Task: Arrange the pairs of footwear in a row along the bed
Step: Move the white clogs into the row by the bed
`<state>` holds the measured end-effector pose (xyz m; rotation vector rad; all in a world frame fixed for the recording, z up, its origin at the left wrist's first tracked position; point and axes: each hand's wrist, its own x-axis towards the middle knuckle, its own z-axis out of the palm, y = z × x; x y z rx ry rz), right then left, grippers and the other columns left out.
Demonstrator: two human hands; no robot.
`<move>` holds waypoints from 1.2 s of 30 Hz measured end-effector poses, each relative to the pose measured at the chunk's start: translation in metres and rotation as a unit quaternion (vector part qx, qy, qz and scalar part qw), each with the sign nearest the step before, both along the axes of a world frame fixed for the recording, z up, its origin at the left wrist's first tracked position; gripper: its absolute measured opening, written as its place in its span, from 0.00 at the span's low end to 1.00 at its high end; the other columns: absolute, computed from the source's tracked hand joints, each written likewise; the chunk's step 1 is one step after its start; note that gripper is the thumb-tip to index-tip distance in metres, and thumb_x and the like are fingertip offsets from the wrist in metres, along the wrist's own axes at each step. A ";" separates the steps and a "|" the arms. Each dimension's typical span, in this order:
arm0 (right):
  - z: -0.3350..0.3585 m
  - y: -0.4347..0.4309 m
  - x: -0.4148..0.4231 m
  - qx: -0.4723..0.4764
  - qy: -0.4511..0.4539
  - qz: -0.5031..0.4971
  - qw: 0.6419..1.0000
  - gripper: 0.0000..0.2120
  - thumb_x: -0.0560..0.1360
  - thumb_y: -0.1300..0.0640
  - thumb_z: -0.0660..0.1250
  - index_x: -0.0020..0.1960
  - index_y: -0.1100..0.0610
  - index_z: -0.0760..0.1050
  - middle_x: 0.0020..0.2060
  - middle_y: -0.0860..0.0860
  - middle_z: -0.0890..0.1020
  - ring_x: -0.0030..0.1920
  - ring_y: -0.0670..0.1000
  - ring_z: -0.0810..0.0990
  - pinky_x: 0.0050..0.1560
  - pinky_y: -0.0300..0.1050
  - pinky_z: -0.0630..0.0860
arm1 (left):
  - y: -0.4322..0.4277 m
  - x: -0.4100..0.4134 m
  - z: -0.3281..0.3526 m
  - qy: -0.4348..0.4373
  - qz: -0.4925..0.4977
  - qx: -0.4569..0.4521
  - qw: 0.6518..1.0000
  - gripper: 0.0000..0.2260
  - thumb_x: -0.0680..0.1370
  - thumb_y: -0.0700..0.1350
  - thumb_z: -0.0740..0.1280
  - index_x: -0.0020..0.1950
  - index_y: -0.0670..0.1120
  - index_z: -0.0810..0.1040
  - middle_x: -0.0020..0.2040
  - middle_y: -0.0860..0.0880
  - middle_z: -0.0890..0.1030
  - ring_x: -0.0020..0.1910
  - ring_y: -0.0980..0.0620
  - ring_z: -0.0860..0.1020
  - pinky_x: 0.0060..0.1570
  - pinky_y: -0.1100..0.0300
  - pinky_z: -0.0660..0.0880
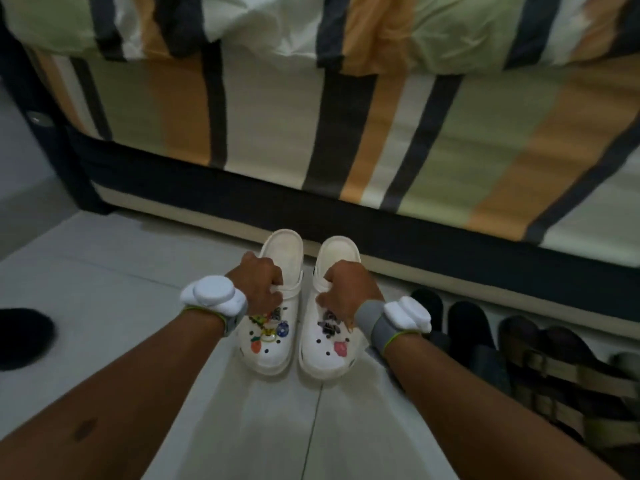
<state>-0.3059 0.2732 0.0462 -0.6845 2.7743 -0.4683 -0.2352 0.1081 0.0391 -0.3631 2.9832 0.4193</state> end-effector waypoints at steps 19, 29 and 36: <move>-0.070 0.056 -0.035 0.010 -0.127 -0.103 0.986 0.20 0.76 0.52 0.66 0.66 0.58 0.71 0.65 0.56 0.74 0.64 0.57 0.75 0.61 0.46 0.74 | 0.051 -0.074 -0.066 -0.051 -0.084 0.040 0.994 0.16 0.73 0.48 0.67 0.59 0.47 0.79 0.59 0.46 0.78 0.63 0.42 0.67 0.61 0.54 0.71; -0.067 0.043 -0.043 0.064 -0.122 -0.061 0.989 0.21 0.78 0.51 0.62 0.69 0.57 0.69 0.69 0.55 0.71 0.68 0.57 0.72 0.66 0.50 0.72 | 0.049 -0.086 -0.071 -0.055 -0.085 0.056 0.993 0.16 0.70 0.47 0.67 0.57 0.50 0.81 0.58 0.47 0.79 0.62 0.43 0.67 0.60 0.54 0.73; -0.061 0.042 -0.030 0.092 -0.127 -0.030 0.987 0.23 0.79 0.56 0.61 0.73 0.57 0.64 0.73 0.58 0.61 0.72 0.58 0.65 0.70 0.48 0.67 | 0.050 -0.083 -0.078 -0.067 -0.062 0.079 0.993 0.21 0.73 0.44 0.66 0.66 0.52 0.76 0.64 0.39 0.74 0.65 0.41 0.70 0.66 0.53 0.72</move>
